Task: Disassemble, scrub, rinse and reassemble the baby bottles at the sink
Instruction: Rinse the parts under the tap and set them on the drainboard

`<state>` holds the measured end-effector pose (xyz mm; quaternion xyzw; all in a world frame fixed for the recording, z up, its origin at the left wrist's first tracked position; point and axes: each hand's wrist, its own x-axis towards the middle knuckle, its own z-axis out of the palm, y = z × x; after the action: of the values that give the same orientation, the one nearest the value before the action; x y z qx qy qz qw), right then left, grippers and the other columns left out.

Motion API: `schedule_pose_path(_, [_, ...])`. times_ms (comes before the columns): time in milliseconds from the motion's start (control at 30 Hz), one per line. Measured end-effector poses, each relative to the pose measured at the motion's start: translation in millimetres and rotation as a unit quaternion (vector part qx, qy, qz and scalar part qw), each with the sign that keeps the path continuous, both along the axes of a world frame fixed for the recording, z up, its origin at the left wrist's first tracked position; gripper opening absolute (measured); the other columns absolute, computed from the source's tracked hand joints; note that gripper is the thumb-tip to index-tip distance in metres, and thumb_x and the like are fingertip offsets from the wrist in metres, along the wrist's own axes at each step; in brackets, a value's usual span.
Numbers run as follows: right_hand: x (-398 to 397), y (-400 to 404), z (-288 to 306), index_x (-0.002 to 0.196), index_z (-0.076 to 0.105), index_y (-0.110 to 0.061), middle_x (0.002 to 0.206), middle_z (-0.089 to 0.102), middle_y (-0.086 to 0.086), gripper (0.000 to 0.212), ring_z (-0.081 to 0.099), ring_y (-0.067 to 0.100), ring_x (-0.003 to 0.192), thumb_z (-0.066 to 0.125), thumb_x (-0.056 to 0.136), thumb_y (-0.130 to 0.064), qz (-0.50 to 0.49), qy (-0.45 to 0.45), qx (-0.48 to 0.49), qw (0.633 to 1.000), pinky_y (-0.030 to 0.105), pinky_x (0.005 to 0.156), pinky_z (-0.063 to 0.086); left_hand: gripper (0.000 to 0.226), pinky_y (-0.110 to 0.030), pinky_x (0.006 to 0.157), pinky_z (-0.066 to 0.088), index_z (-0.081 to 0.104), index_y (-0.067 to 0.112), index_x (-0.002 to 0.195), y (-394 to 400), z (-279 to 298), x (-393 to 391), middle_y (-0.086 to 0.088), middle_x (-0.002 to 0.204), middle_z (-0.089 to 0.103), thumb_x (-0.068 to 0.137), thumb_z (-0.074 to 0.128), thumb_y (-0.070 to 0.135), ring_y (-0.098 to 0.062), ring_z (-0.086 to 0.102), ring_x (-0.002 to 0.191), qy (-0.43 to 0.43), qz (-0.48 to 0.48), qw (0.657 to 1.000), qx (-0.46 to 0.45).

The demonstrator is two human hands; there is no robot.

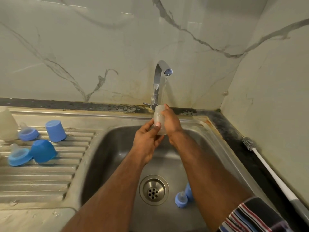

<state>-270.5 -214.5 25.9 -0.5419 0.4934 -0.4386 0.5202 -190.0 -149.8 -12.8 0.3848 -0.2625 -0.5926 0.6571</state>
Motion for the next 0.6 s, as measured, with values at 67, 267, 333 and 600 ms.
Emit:
schedule_pose_path(67, [7,-2,-5,0.153,0.036,-0.028,0.144,0.05,0.007,0.051,0.053,0.027,0.124,0.036,0.102,-0.031,-0.023,0.035,-0.022,0.999,0.043,0.104,0.045,0.034,-0.046,0.101,0.055,0.062,0.011,0.136,-1,-1,-3,-0.011,0.117,0.074,0.102,0.058,0.013,-0.027,0.071,0.111,-0.034,0.017,0.999,-0.006])
schedule_pose_path(267, [24,7,-15,0.152,0.028,-0.02,0.133,0.058,0.007,0.06,0.06,0.023,0.111,0.052,0.101,-0.043,-0.043,0.069,-0.032,0.996,0.04,0.099,0.049,0.028,-0.044,0.094,0.059,0.071,0.018,0.123,-5,-3,-2,-0.001,0.106,0.078,0.097,0.065,0.007,-0.016,0.074,0.101,-0.162,0.129,0.978,-0.012])
schedule_pose_path(333, [27,6,-20,0.149,0.029,-0.021,0.126,0.06,0.004,0.071,0.063,0.021,0.107,0.068,0.092,-0.04,-0.037,0.048,-0.027,0.998,0.039,0.095,0.053,0.022,-0.044,0.092,0.06,0.074,0.023,0.114,-5,-3,0,0.003,0.101,0.078,0.097,0.067,0.011,-0.014,0.075,0.098,-0.192,0.147,0.97,-0.014])
schedule_pose_path(600, [15,-9,4,0.104,0.067,-0.016,0.093,0.069,0.004,0.063,0.067,0.02,0.084,0.051,0.086,-0.075,-0.073,0.003,0.046,0.996,0.029,0.061,0.05,0.038,-0.044,0.096,0.058,0.065,0.029,0.12,-2,0,-8,0.002,0.12,0.072,0.091,0.07,0.004,-0.017,0.07,0.11,-0.136,0.12,0.982,-0.046])
